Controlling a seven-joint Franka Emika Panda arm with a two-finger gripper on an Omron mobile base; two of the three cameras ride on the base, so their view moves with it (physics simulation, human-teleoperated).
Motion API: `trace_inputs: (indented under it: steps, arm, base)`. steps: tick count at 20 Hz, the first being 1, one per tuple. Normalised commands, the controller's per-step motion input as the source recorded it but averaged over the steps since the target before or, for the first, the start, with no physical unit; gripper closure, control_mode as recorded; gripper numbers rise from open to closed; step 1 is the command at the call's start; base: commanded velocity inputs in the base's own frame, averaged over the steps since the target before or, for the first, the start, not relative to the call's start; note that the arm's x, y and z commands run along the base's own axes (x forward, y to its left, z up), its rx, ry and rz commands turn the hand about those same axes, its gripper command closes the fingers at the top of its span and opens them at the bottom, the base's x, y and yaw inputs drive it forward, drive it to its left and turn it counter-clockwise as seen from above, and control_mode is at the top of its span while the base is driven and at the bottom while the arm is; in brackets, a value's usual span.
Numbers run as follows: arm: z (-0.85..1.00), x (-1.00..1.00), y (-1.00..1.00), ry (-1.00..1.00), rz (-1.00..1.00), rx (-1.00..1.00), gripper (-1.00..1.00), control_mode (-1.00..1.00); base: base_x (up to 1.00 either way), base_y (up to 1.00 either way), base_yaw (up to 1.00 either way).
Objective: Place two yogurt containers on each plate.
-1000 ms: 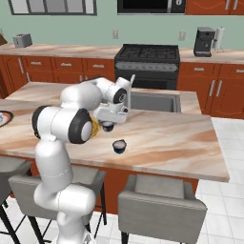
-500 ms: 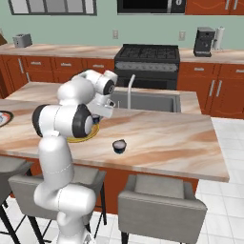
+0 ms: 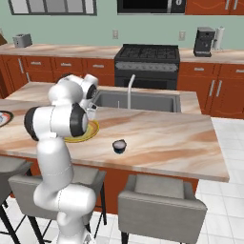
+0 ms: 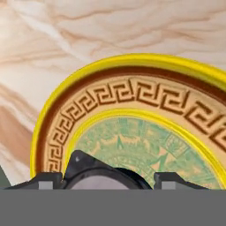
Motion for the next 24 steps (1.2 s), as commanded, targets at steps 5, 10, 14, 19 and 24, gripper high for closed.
trace_inputs:
  steps: [5,10,14,19,24]
  arm:
    - [-0.19,-0.01,0.39,-0.01,0.01,0.0,1.0,-1.0]
    - [-0.18,-0.01,0.11,-0.04,0.05,0.0,1.0,-1.0]
    - [-0.01,-0.08,0.02,-0.13,0.07,0.0,-1.0,-1.0]
    - [0.04,-0.11,0.0,-0.13,0.04,0.01,-1.0,-1.0]
    - [0.04,-0.04,-0.01,-0.06,0.01,0.01,-1.0,-1.0]
  base:
    - [0.0,0.0,0.0]
    - [0.0,0.0,0.0]
    - [0.0,0.0,0.0]
    - [0.0,0.0,0.0]
    - [0.0,0.0,0.0]
